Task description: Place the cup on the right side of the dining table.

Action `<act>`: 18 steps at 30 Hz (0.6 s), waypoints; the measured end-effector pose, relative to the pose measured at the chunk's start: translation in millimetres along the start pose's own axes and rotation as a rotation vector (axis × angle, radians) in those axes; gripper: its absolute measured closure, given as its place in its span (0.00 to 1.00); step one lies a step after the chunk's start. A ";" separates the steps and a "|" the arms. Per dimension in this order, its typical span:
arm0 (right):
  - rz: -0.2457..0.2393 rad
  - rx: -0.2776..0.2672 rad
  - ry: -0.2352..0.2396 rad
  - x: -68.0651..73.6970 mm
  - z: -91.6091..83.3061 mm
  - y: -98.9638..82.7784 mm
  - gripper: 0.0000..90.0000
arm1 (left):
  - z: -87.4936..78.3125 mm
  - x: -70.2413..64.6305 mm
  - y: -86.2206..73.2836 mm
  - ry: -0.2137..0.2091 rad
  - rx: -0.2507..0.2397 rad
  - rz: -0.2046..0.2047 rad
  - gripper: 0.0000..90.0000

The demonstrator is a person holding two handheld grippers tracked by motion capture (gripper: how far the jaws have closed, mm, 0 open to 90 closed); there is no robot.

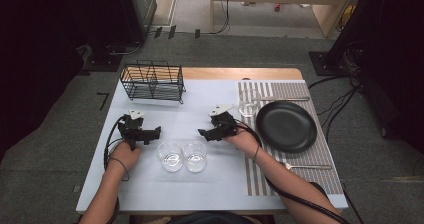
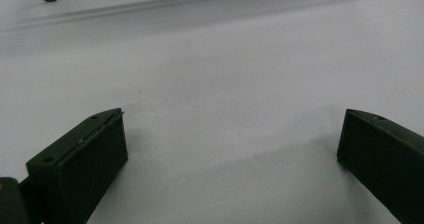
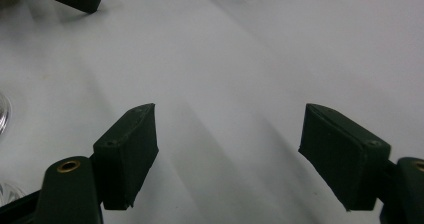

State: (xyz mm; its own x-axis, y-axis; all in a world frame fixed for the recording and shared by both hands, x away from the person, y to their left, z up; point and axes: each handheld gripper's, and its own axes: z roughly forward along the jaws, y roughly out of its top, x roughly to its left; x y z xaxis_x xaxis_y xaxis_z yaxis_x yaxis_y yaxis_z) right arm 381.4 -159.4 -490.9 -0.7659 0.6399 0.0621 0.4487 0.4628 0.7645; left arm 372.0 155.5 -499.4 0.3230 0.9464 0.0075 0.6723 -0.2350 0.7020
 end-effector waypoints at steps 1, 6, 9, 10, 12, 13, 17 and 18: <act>-0.003 0.003 0.003 0.6 0.9 -0.6 0.25 | 0.0 0.0 0.0 0.000 0.000 0.000 0.00; -0.021 0.009 0.001 4.7 4.7 -2.7 0.26 | 0.0 0.0 0.0 0.000 0.000 0.000 0.00; -0.034 0.014 0.003 6.6 8.2 -4.6 0.26 | 0.0 0.0 0.0 0.000 0.000 0.000 0.00; -0.040 0.017 0.006 6.8 9.2 -5.3 0.26 | 0.0 0.0 0.0 0.000 0.000 0.000 0.00; -0.046 0.023 0.009 7.0 10.0 -5.8 0.26 | 0.0 0.0 0.0 0.000 0.000 0.000 0.00; -0.046 0.023 0.012 6.7 10.0 -5.8 0.26 | 0.0 0.0 0.0 0.000 0.000 0.000 0.00; -0.049 0.030 0.012 7.5 10.7 -5.7 0.24 | 0.0 -0.1 0.0 0.000 0.000 0.000 0.00; -0.058 0.034 0.009 8.3 11.0 -5.5 0.23 | 0.0 0.0 -0.1 0.000 0.000 0.000 0.00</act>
State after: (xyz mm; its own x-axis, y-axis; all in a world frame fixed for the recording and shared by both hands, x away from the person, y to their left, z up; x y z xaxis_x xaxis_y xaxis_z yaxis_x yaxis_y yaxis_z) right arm 377.7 -149.9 -501.7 -0.7951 0.6060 0.0245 0.4190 0.5197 0.7445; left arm 371.9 155.5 -499.4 0.3229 0.9464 0.0079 0.6720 -0.2352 0.7022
